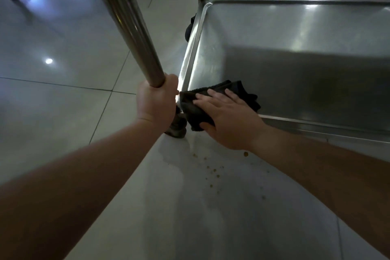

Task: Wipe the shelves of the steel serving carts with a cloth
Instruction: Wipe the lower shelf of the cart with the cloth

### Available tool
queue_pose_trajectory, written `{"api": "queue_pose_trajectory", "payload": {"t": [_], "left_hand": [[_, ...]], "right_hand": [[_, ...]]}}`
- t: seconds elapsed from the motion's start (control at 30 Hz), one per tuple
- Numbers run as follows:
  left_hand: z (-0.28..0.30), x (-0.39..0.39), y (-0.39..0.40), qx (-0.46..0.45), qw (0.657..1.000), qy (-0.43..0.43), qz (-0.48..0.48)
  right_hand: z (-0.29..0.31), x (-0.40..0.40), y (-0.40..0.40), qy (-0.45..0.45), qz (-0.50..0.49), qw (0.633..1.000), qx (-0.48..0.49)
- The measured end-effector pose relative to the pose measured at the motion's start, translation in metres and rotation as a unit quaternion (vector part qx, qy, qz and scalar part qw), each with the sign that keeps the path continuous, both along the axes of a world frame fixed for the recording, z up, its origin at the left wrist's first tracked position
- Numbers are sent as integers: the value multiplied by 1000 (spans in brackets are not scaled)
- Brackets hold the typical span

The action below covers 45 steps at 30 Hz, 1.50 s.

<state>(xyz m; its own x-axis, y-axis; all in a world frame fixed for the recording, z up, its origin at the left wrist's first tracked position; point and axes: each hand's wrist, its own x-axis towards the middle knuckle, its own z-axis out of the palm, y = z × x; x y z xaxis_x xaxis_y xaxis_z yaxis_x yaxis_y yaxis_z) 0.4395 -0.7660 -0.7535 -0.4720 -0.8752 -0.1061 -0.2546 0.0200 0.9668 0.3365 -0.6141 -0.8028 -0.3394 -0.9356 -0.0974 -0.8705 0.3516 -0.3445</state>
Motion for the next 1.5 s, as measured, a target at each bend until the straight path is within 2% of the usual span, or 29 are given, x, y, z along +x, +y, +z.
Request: {"api": "queue_pose_trajectory", "payload": {"t": [0.2,0.3,0.37,0.43,0.57,0.67,0.83,1.23,1.5], "left_hand": [[9,12,13,-62,989,-132,32],[-10,28,34,-79,953,-288,52],[-23,37,59,-66,931,-358,19],[-28,38,86,-78,922,-377,-48],[-22,16,133,-209,885,-353,-219],[-15,-5,163,-295,849,-332,-285],[-19,-33,195,-372,805,-285,-365],[-40,-96,264,-478,688,-249,-485],[-59,-134,318,-495,665,-219,-514]], "right_hand": [[-2,-18,54,19,-25,999,3],[1,-33,86,30,-46,998,7],[2,-43,109,28,-53,998,13],[3,-53,132,25,-62,997,23],[3,-73,174,7,-84,996,36],[2,-88,209,-4,-101,994,34],[-1,-109,267,7,-124,992,28],[1,-176,424,36,-165,982,84],[3,-212,506,25,-202,974,103]]}}
